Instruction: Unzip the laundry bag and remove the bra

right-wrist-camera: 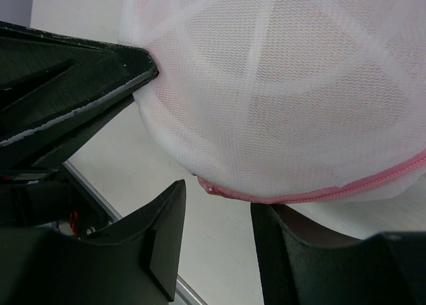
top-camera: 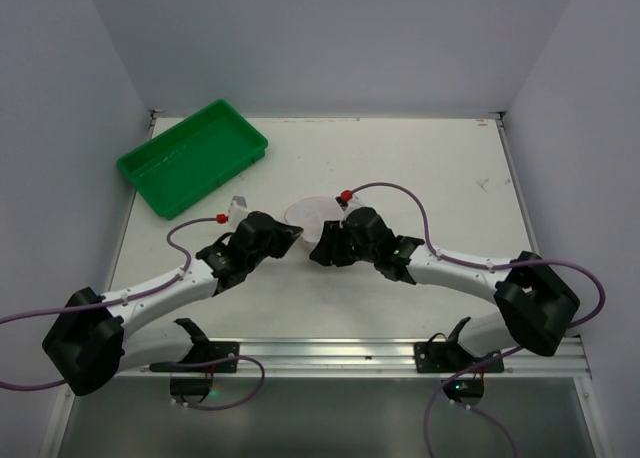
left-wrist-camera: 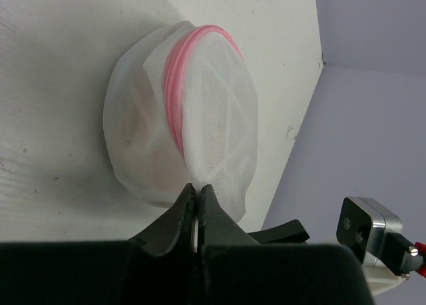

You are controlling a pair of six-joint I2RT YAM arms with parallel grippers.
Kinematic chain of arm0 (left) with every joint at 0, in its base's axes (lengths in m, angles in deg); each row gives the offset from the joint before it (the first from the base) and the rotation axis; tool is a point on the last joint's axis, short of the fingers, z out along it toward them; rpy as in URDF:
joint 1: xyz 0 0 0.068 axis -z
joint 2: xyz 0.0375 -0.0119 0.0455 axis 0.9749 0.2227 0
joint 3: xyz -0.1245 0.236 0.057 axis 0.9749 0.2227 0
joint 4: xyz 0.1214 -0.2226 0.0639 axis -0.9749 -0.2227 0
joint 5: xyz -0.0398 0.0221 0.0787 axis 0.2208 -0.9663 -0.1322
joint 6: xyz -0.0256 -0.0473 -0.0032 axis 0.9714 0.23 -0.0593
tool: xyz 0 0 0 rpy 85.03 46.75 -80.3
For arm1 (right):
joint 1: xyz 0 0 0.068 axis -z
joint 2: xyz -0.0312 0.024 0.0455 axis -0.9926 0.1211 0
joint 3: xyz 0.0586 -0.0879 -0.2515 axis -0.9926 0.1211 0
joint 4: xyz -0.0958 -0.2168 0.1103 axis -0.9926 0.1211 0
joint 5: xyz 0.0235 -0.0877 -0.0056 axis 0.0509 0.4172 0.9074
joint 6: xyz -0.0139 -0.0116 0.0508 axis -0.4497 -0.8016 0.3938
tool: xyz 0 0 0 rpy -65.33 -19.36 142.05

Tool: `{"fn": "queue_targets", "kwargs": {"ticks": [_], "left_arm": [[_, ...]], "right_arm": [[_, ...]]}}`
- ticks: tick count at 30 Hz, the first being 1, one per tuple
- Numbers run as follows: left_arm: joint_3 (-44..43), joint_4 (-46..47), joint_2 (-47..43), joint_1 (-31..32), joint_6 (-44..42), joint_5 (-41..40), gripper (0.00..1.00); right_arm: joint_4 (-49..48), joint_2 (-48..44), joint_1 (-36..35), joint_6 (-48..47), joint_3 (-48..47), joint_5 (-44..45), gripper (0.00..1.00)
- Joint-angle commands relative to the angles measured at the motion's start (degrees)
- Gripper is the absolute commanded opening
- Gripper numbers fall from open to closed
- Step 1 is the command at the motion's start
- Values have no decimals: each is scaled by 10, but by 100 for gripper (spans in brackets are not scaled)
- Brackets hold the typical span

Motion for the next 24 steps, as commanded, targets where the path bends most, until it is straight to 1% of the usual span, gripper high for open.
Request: {"fn": "queue_targets", "kwargs": {"ticks": [1, 4, 9, 15, 24], "left_arm": [[-20, -8, -1, 5, 11, -15, 0], [-23, -7, 3, 5, 13, -17, 0], [-23, -7, 4, 8, 12, -11, 0], [-8, -7, -13, 13, 26, -23, 0], [-5, -7, -18, 15, 23, -20, 0]], "right_arm": [[-36, -12, 1, 8, -4, 9, 45], [-36, -25, 1, 16, 4, 0, 45], [-69, -23, 1, 20, 17, 2, 44], [-85, -17, 1, 18, 6, -4, 38], [-86, -12, 1, 27, 11, 30, 39]]}}
